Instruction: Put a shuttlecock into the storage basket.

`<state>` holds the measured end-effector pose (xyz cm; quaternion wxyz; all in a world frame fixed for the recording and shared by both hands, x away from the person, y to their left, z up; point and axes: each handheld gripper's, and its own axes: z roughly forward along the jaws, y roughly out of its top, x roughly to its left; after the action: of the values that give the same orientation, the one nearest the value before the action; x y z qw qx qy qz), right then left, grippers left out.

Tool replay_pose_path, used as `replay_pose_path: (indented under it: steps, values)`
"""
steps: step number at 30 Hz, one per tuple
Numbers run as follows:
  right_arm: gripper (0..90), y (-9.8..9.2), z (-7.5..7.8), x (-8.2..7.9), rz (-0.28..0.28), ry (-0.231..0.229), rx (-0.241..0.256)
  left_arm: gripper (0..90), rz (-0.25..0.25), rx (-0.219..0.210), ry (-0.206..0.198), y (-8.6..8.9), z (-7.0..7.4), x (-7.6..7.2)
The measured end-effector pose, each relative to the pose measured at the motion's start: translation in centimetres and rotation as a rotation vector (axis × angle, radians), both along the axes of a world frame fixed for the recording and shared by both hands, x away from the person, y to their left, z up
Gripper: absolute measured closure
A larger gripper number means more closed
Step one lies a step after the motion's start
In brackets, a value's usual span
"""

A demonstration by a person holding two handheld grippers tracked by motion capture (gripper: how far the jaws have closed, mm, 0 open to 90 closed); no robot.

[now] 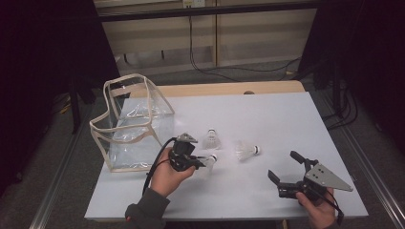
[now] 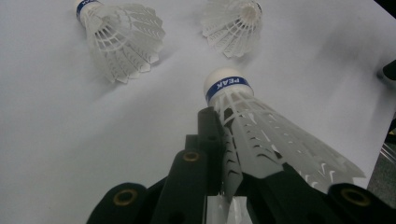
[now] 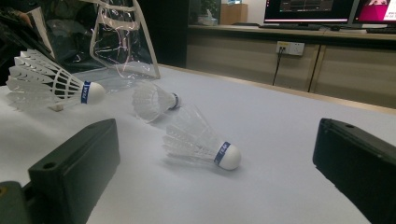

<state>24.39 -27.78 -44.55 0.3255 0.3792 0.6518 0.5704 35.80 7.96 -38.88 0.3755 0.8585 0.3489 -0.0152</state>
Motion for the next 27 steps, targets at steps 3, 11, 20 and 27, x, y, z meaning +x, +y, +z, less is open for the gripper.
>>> replay_pose_path:
  steps: [3,11,20,27]
  values:
    - [0.8,0.0,0.0,0.0,0.003,-0.001,-0.001,87.8,-0.002,0.002,0.001,0.0,0.4,0.1]
    - [0.8,0.0,0.0,0.0,0.000,0.001,0.003,87.9,-0.004,0.006,0.000,-0.1,1.4,0.6]
    - [0.9,0.0,0.0,0.0,0.000,0.001,0.001,87.9,0.007,0.024,-0.002,0.0,2.2,1.2]
    - [0.8,0.0,0.0,0.0,-0.001,0.002,0.005,88.0,0.016,0.020,0.010,0.2,2.5,1.6]
